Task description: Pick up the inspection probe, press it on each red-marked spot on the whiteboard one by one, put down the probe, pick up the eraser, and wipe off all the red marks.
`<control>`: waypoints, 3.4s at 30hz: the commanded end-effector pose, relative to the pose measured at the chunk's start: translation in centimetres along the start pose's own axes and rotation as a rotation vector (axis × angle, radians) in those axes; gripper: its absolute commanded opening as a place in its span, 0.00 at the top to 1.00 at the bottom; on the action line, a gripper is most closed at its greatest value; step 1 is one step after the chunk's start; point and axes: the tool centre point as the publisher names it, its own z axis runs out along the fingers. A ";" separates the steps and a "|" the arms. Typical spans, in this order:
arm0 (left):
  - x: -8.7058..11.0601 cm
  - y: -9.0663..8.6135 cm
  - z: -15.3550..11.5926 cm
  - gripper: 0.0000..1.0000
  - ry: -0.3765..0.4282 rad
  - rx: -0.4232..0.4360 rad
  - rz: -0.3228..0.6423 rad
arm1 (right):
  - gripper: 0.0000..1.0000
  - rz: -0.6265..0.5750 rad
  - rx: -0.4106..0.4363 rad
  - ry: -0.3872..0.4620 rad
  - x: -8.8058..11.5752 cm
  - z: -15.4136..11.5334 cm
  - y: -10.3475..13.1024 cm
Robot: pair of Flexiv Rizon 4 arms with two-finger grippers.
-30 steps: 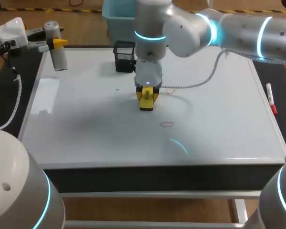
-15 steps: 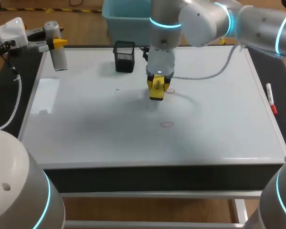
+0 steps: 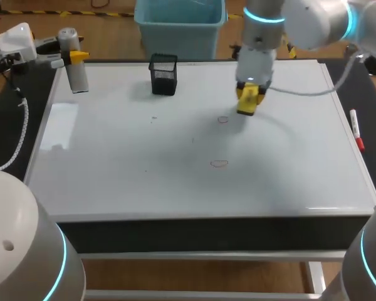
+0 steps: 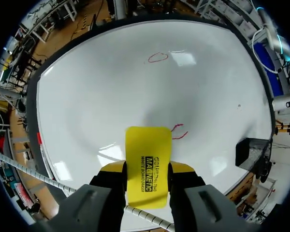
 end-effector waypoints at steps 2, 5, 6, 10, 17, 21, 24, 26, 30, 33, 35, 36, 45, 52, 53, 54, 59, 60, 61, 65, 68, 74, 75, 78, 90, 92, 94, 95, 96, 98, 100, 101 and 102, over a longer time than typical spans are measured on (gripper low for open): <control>-0.1 -0.1 0.0 1.00 0.004 0.000 -0.001 | 1.00 0.032 -0.003 -0.021 6.4 -0.8 -2.6; -0.1 -0.1 0.0 1.00 0.004 0.000 -0.001 | 1.00 0.070 -0.011 -0.011 8.5 -0.9 -4.1; -0.1 -0.1 0.0 1.00 0.004 0.000 -0.001 | 1.00 0.085 -0.015 -0.010 9.6 -0.9 -4.7; -0.1 -0.1 0.0 1.00 0.004 0.000 -0.001 | 1.00 0.121 -0.017 -0.004 12.3 -1.1 -6.4; -0.1 -0.1 0.0 1.00 0.004 0.000 -0.001 | 1.00 0.136 -0.026 -0.018 15.1 -1.3 -8.0; -0.1 -0.1 0.0 1.00 0.004 0.000 -0.001 | 1.00 0.133 -0.029 -0.005 15.7 -1.3 -8.3; -0.1 -0.1 0.0 1.00 0.004 0.000 -0.001 | 1.00 0.128 -0.042 -0.010 16.4 -1.0 -8.8; -0.1 -0.1 0.0 1.00 0.004 0.000 -0.001 | 1.00 0.125 -0.034 -0.011 16.8 -1.1 -8.8; -0.1 -0.1 0.0 1.00 0.004 0.000 -0.001 | 1.00 0.139 -0.030 -0.005 17.1 -1.2 -8.9; -0.1 -0.1 0.0 1.00 0.004 0.000 -0.001 | 1.00 0.139 -0.030 -0.005 17.1 -1.2 -8.9; -0.1 -0.1 0.0 1.00 0.004 0.000 -0.001 | 1.00 0.139 -0.030 -0.005 17.1 -1.2 -8.9; -0.1 -0.1 0.0 1.00 0.004 0.000 -0.001 | 1.00 0.139 -0.030 -0.005 17.1 -1.2 -8.9; -0.1 -0.1 0.0 1.00 0.004 0.000 -0.001 | 1.00 0.139 -0.030 -0.005 17.1 -1.2 -8.9; 2.6 -0.1 1.4 1.00 0.062 0.025 0.003 | 1.00 0.139 -0.030 -0.005 17.1 -1.2 -8.9; 3.2 -0.1 1.6 1.00 0.068 0.047 -0.002 | 1.00 0.139 -0.030 -0.005 17.1 -1.2 -8.9; 3.8 -0.1 1.8 1.00 0.075 0.054 -0.007 | 1.00 0.139 -0.030 -0.005 17.1 -1.2 -8.9; 6.3 -0.1 3.2 1.00 0.128 0.070 -0.011 | 1.00 0.139 -0.030 -0.005 17.1 -1.2 -8.9; 6.7 -0.2 3.4 1.00 0.139 0.077 -0.009 | 1.00 0.139 -0.030 -0.005 17.1 -1.2 -8.9; 7.0 -0.3 3.6 1.00 0.152 0.082 -0.010 | 1.00 0.139 -0.030 -0.005 17.1 -1.2 -8.9; 8.2 -0.7 5.0 1.00 0.198 0.090 -0.004 | 1.00 0.139 -0.030 -0.005 17.1 -1.2 -8.9; 9.2 -1.1 6.6 1.00 0.239 0.089 0.004 | 1.00 0.139 -0.030 -0.005 17.1 -1.2 -8.9; 11.5 -1.0 10.3 1.00 0.308 0.102 -0.010 | 1.00 0.139 -0.030 -0.005 17.1 -1.2 -8.9; 11.9 -1.0 11.1 1.00 0.321 0.094 -0.008 | 1.00 0.139 -0.030 -0.005 17.1 -1.2 -8.9; 13.1 -1.0 13.2 1.00 0.342 0.092 -0.010 | 1.00 0.139 -0.030 -0.005 17.1 -1.2 -8.9; 15.9 -0.4 20.6 1.00 0.373 0.080 -0.050 | 1.00 0.139 -0.030 -0.005 17.1 -1.2 -8.9; 16.5 -0.3 21.7 1.00 0.377 0.079 -0.056 | 1.00 0.139 -0.030 -0.005 17.1 -1.2 -8.9; 17.0 -0.1 22.7 1.00 0.384 0.077 -0.060 | 1.00 0.139 -0.030 -0.005 17.1 -1.2 -8.9; 17.2 -0.1 23.2 1.00 0.390 0.078 -0.066 | 1.00 0.139 -0.030 -0.005 17.1 -1.2 -8.9; 17.4 0.0 23.7 1.00 0.391 0.079 -0.068 | 1.00 0.139 -0.030 -0.005 17.1 -1.2 -8.9; 18.0 0.0 24.6 1.00 0.391 0.074 -0.075 | 1.00 0.139 -0.030 -0.005 17.1 -1.2 -8.9; 18.5 0.0 25.4 1.00 0.390 0.073 -0.078 | 1.00 0.139 -0.030 -0.005 17.1 -1.2 -8.9; 18.9 0.0 25.9 1.00 0.391 0.070 -0.079 | 1.00 0.139 -0.030 -0.005 17.1 -1.2 -8.9; 19.2 0.0 26.3 1.00 0.392 0.069 -0.079 | 1.00 0.139 -0.030 -0.005 17.1 -1.2 -8.9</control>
